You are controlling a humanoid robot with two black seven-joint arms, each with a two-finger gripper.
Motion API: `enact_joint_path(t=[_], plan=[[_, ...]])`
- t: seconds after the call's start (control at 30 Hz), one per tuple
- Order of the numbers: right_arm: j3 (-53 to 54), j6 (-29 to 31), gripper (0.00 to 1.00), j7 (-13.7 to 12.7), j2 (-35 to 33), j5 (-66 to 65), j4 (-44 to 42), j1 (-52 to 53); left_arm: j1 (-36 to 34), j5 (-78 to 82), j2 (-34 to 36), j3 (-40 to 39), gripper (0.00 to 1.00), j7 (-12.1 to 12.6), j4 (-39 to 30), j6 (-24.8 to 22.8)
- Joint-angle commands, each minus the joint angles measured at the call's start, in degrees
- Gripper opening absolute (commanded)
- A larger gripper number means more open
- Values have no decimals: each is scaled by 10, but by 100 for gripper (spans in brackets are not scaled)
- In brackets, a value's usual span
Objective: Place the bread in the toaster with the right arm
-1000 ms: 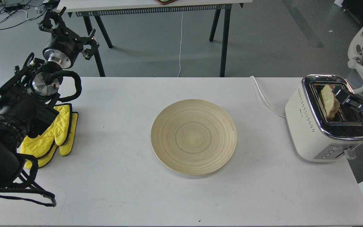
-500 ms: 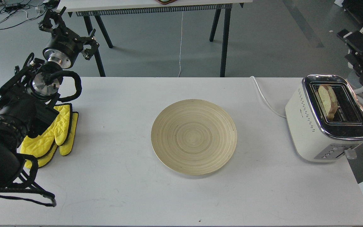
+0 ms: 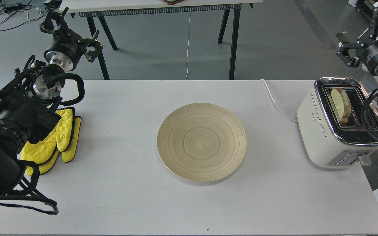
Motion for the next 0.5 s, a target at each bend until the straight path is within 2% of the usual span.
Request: enact_joint_path(t=[0.0, 0.23, 0.47], plan=[[31, 17, 99, -6, 46, 13, -30, -1, 0, 0, 0, -1, 100, 0, 0, 0], [68, 31, 99, -5, 122, 13, -80, 3, 0, 0, 0, -1, 100, 0, 0, 0], [66, 34, 99, -4, 138, 12, -87, 9, 0, 0, 0, -1, 100, 0, 0, 0]])
